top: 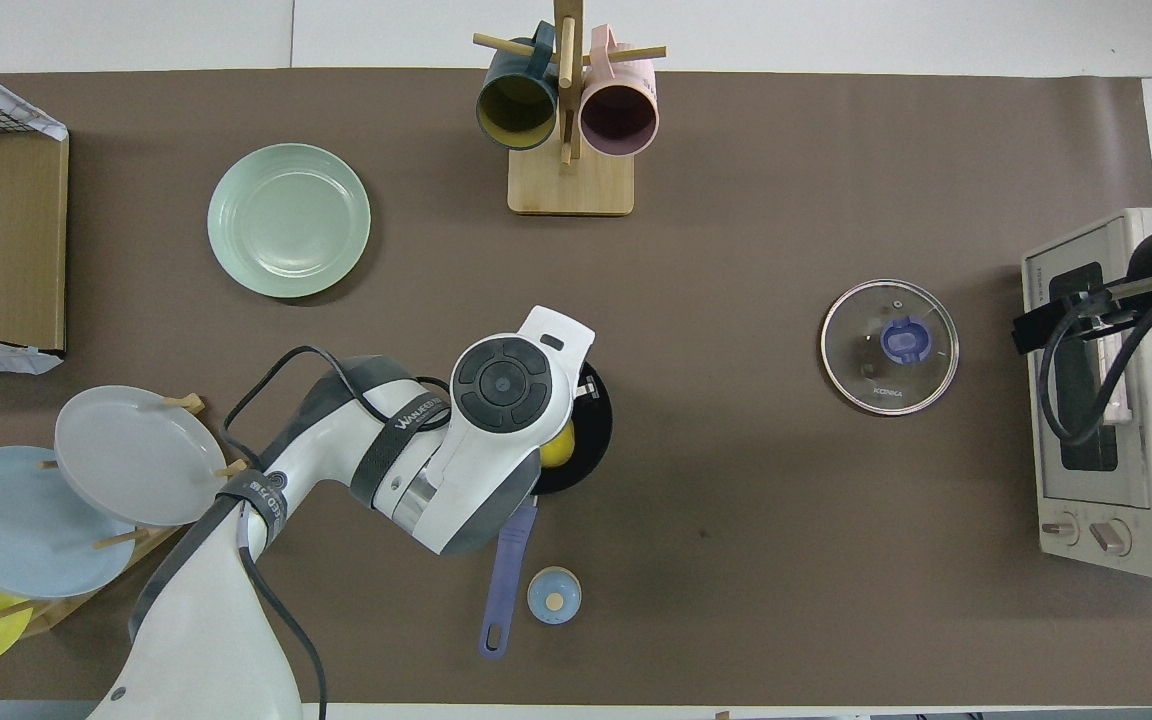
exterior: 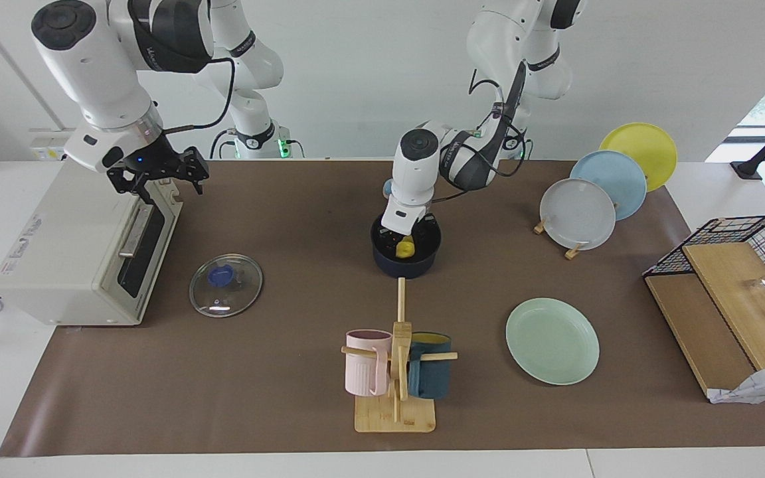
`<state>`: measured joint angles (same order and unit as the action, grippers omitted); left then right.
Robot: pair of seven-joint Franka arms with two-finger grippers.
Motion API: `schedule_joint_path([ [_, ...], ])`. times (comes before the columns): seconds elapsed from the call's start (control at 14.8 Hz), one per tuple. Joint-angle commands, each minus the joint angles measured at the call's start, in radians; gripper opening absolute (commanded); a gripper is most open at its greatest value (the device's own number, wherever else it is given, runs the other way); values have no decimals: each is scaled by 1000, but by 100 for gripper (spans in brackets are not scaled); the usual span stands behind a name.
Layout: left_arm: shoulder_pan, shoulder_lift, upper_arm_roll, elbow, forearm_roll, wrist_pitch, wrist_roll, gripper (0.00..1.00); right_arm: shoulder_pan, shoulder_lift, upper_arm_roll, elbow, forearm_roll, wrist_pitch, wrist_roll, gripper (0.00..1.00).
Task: Transfer potato from pot to plate
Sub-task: 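Lift the yellow potato out of the saucepan with the left gripper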
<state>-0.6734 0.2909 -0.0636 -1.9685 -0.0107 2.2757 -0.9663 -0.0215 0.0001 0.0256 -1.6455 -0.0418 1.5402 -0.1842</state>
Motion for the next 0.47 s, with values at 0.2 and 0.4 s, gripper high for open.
schedule_joint_path([
  [0.2, -2, -61, 21, 22, 9, -94, 27, 0, -17, -25, 7, 12, 1, -42, 40, 100],
  [0.4, 50, -119, 21, 158, 8, -282, 90, 0, 18, -28, -27, 24, 0, -51, 40, 100],
])
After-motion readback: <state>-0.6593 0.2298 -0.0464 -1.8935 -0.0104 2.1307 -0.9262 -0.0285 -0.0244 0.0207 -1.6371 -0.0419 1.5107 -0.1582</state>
